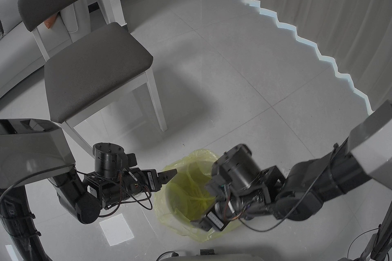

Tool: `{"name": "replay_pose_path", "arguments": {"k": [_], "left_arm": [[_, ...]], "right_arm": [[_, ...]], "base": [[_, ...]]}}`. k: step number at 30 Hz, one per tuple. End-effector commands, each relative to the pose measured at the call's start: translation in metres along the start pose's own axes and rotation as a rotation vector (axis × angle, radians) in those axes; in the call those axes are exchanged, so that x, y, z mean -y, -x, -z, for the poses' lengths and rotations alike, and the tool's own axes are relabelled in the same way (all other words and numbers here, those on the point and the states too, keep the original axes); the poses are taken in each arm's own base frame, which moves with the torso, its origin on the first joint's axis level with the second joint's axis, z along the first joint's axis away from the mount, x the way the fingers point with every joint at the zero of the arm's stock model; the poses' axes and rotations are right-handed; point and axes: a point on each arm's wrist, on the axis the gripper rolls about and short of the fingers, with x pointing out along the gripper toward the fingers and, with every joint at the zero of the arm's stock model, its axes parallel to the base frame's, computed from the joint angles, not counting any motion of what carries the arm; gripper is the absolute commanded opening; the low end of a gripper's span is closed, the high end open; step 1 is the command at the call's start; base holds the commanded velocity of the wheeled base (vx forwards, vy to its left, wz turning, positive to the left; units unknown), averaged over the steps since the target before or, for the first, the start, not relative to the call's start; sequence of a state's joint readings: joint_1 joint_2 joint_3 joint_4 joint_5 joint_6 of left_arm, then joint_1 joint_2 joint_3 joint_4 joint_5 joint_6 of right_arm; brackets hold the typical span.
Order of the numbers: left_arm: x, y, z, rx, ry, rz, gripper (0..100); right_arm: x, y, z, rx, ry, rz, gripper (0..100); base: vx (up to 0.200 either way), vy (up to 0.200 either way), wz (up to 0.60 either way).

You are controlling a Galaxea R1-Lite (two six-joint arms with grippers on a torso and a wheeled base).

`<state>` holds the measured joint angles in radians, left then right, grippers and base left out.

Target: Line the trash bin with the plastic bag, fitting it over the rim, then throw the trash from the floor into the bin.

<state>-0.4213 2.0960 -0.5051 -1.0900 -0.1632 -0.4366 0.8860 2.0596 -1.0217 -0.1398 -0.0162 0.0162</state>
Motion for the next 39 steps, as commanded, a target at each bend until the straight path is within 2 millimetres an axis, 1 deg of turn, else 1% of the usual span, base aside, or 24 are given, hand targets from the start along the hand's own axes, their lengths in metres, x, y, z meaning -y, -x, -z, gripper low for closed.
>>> {"name": "replay_pose_path", "arguments": {"k": [1, 2, 3, 4, 5, 6, 7, 8, 9, 10, 13, 17, 21, 23, 24, 25, 28, 32, 34, 39], "left_arm": [[-0.017, -0.028, 0.013, -0.046, -0.108, -0.044, 100], [-0.018, -0.029, 0.014, -0.047, -0.115, -0.045, 100], [-0.023, -0.034, 0.015, -0.052, -0.144, -0.056, 100], [-0.024, -0.034, 0.015, -0.052, -0.146, -0.057, 100], [-0.028, -0.037, 0.017, -0.059, -0.159, -0.064, 100], [-0.028, -0.039, 0.018, -0.062, -0.162, -0.065, 100], [-0.029, -0.039, 0.018, -0.064, -0.163, -0.066, 100], [-0.031, -0.042, 0.02, -0.071, -0.161, -0.07, 100], [-0.031, -0.043, 0.02, -0.071, -0.161, -0.07, 100], [-0.036, -0.05, 0.02, -0.066, -0.156, -0.078, 100], [-0.049, -0.065, 0.018, -0.055, -0.143, -0.098, 100], [-0.063, -0.084, 0.011, -0.015, -0.126, -0.126, 100], [-0.071, -0.085, 0.0, 0.022, -0.113, -0.147, 100], [-0.072, -0.084, 0.0, 0.018, -0.111, -0.146, 100], [-0.072, -0.084, 0.0, 0.018, -0.111, -0.146, 100], [-0.073, -0.085, 0.001, 0.015, -0.108, -0.145, 100], [-0.074, -0.086, -0.001, 0.023, -0.084, -0.144, 100], [-0.073, -0.085, -0.004, 0.036, -0.056, -0.14, 100], [-0.07, -0.08, -0.007, 0.043, -0.041, -0.126, 100], [-0.068, -0.079, -0.008, 0.047, -0.042, -0.117, 100]], "right_arm": [[0.067, 0.011, -0.01, 0.038, -0.133, 0.123, 100], [0.069, 0.01, -0.009, 0.033, -0.137, 0.129, 100], [0.079, 0.001, -0.004, 0.014, -0.15, 0.144, 100], [0.08, 0.001, -0.004, 0.012, -0.151, 0.146, 100], [0.093, -0.006, -0.001, 0.0, -0.163, 0.164, 100], [0.099, -0.012, -0.002, -0.006, -0.166, 0.172, 100], [0.102, -0.014, -0.002, -0.008, -0.167, 0.175, 100], [0.109, -0.023, -0.002, -0.014, -0.175, 0.184, 100], [0.109, -0.024, -0.002, -0.016, -0.176, 0.185, 100], [0.116, -0.037, -0.003, -0.024, -0.184, 0.192, 100], [0.12, -0.05, -0.006, -0.025, -0.186, 0.198, 100], [0.12, -0.051, -0.005, -0.028, -0.182, 0.199, 100], [0.125, -0.058, -0.002, -0.043, -0.17, 0.205, 100], [0.127, -0.067, -0.001, -0.047, -0.167, 0.205, 100], [0.127, -0.067, -0.001, -0.047, -0.167, 0.205, 100], [0.129, -0.076, -0.003, -0.045, -0.167, 0.206, 100], [0.132, -0.087, -0.005, -0.04, -0.169, 0.206, 100], [0.132, -0.088, -0.007, -0.034, -0.169, 0.209, 100], [0.133, -0.086, -0.008, -0.026, -0.166, 0.211, 100], [0.135, -0.087, -0.008, -0.026, -0.163, 0.213, 100]], "base": [[0.0, 0.0, 0.0], [0.0, 0.0, 0.0], [0.0, 0.0, 0.0], [0.0, 0.0, 0.0], [0.0, 0.0, 0.0], [0.0, 0.0, 0.0], [0.0, 0.0, 0.0], [0.0, 0.0, 0.0], [0.0, 0.0, 0.0], [0.0, 0.0, 0.0], [0.0, 0.0, 0.0], [0.0, 0.0, 0.0], [0.0, 0.0, 0.0], [0.0, 0.0, 0.0], [0.0, 0.0, 0.0], [0.0, 0.0, 0.0], [0.0, 0.0, 0.0], [0.0, 0.0, 0.0], [0.0, 0.0, 0.0], [0.0, 0.0, 0.0]]}}
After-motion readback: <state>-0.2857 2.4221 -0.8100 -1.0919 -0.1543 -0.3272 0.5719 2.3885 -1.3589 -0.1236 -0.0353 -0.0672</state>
